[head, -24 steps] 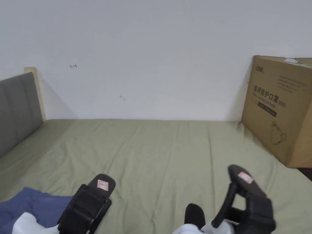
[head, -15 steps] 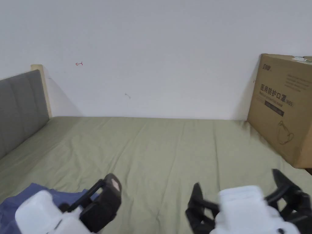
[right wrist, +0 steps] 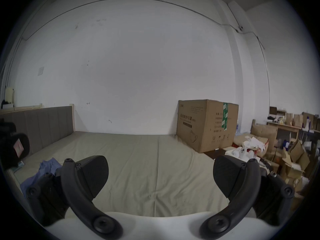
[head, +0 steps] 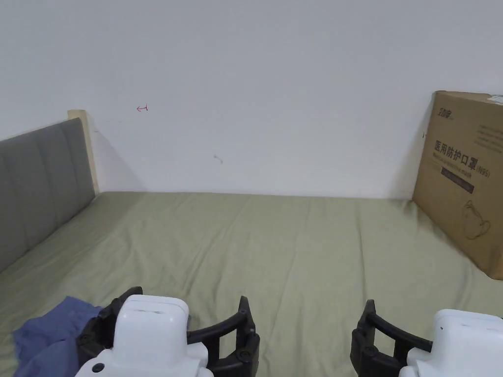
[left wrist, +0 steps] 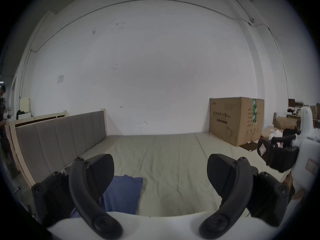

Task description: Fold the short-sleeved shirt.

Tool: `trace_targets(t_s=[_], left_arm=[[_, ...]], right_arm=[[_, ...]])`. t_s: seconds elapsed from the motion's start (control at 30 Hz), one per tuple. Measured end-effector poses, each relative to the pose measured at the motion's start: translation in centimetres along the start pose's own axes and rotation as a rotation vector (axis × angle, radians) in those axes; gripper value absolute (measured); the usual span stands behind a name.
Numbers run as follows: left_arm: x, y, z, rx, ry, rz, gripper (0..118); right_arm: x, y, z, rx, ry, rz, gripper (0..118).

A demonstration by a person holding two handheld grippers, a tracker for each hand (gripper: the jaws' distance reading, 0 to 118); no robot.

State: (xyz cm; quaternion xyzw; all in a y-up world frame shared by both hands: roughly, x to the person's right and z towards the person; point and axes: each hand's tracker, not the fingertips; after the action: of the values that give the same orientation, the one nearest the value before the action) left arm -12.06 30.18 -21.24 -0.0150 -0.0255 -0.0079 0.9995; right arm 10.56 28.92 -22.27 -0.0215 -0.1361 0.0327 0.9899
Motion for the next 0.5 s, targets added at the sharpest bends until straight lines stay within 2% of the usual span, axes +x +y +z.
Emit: trace_targets(t_s=[0.03, 0.07, 0.1, 0.13, 0.17, 0.2, 0.23, 0.3, 0.37, 0.5], left_arm=[[0.03, 0.28, 0.11, 0.001, 0.000, -0.005, 108], [0.05, 0.50, 0.38, 0.002, -0.001, -0.004, 99], [0.05, 0.58, 0.62, 0.008, -0.011, 0.007, 81], [-0.02, 0.55, 0.76, 0.018, -0.032, 0.020, 50], [-0.02, 0.51, 0.55, 0.019, -0.029, 0.032, 11], [0.21, 0.46, 0.46, 0.013, -0.011, 0.035, 3], [0.32, 0.40, 0.56, 0.014, 0.006, 0.030, 3], [0.33, 0.28, 0.55, 0.014, 0.008, 0.001, 0], [0.48, 0.12, 0.66, 0.036, 0.016, -0.007, 0], [0.01, 0.12, 0.29, 0.005, 0.022, 0.048, 0]], right_arm=[[0.06, 0.07, 0.18, 0.000, 0.004, -0.005, 118], [0.25, 0.14, 0.36, -0.002, 0.025, -0.017, 117], [0.29, 0.31, 0.55, -0.020, 0.068, -0.038, 113], [0.35, 0.32, 0.71, -0.016, 0.087, -0.043, 101], [0.16, 0.26, 0.94, 0.009, 0.060, -0.032, 55], [-0.24, 0.19, 0.93, 0.031, -0.008, -0.001, 14], [-0.33, 0.03, 0.99, 0.049, -0.044, 0.014, 9], [0.08, 0.28, 0.83, 0.021, 0.060, 0.015, 9], [0.14, 0.11, 0.81, 0.025, 0.069, -0.012, 0], [-0.27, -0.12, 0.64, -0.001, 0.093, 0.019, 0]])
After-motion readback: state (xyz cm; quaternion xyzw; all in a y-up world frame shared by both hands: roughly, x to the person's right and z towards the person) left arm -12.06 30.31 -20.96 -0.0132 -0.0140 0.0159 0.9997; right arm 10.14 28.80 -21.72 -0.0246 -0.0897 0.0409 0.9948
